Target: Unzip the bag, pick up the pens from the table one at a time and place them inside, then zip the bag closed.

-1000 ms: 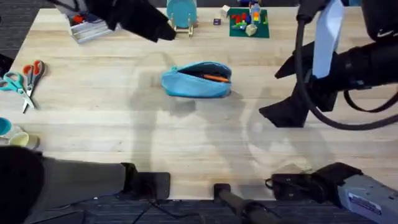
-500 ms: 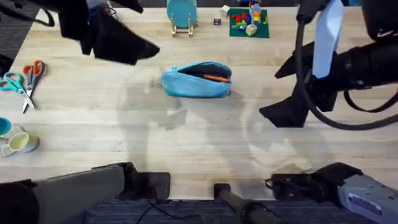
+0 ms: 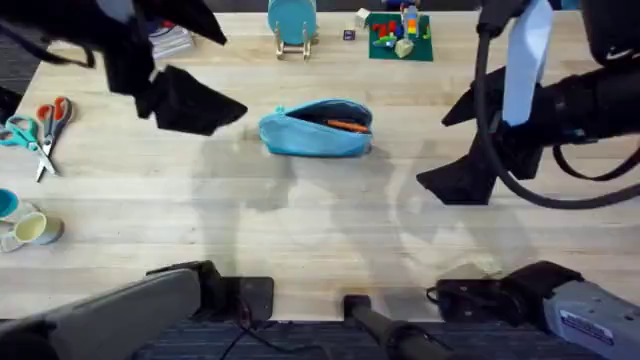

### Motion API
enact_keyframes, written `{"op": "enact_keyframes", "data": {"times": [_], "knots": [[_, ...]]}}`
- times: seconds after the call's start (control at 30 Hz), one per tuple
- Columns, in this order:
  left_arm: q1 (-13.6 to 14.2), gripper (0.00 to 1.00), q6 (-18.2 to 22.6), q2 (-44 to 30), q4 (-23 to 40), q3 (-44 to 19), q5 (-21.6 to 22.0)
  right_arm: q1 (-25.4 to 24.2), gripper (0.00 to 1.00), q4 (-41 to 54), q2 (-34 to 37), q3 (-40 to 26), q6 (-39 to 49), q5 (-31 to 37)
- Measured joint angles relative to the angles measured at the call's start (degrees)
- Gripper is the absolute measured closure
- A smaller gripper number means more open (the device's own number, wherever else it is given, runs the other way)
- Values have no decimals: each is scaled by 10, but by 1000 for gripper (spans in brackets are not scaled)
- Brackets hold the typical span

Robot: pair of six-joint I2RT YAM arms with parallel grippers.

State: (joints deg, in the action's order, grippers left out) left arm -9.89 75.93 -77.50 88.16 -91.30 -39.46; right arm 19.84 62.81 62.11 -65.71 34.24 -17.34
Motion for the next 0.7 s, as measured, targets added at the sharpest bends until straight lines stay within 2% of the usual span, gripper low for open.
{"op": "enact_keyframes", "data": {"times": [0.13, 0.3, 0.7], "knots": [[-7, 6, 2, 35, -60, 71, 0, 0, 4, 0, 0, 0, 0, 0], [-28, 6, 4, 87, -95, 137, -10, 0, 4, 0, 0, 0, 0, 0], [-65, 8, 31, 97, -155, 208, -52, 0, 4, 0, 0, 0, 0, 0]]}}
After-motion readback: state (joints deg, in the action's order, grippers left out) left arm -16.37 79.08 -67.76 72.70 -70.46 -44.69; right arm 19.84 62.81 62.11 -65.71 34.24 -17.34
